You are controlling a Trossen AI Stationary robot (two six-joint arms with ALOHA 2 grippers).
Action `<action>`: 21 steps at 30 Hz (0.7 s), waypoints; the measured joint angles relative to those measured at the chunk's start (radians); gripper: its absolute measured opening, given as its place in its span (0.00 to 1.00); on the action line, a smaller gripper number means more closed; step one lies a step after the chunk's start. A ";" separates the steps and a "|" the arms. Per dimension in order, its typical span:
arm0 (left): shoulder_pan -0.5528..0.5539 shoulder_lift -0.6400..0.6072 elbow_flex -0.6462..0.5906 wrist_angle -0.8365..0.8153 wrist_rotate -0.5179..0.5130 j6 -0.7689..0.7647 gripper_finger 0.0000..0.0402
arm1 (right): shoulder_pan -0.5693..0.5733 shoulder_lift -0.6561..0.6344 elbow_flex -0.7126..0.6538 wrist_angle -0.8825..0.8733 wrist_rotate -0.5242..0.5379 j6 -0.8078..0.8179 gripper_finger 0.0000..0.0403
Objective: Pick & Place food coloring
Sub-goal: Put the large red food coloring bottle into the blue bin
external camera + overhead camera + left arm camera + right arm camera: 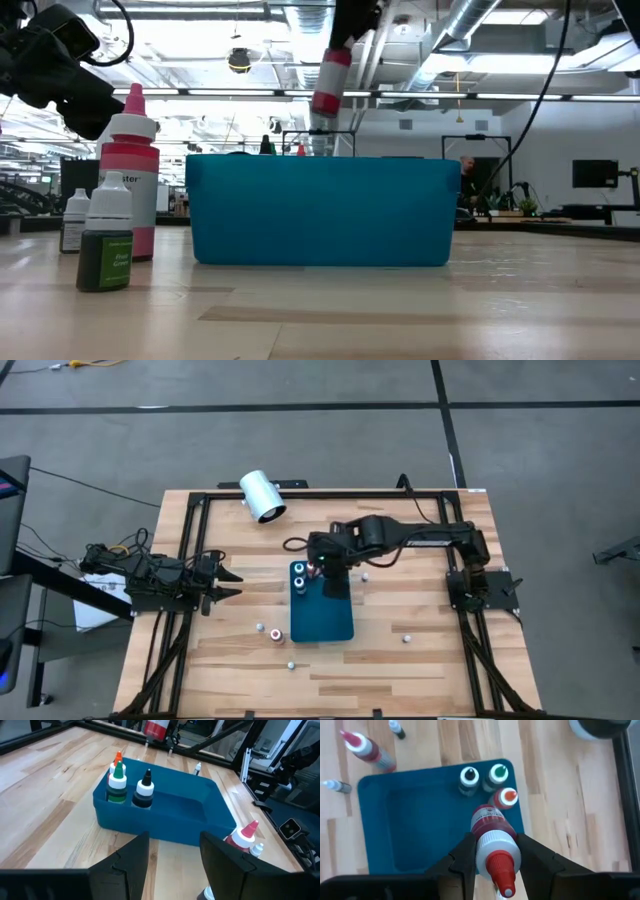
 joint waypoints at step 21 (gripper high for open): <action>0.000 0.004 0.000 -0.022 0.001 -0.008 0.42 | 0.019 0.179 -0.001 0.088 -0.035 0.007 0.28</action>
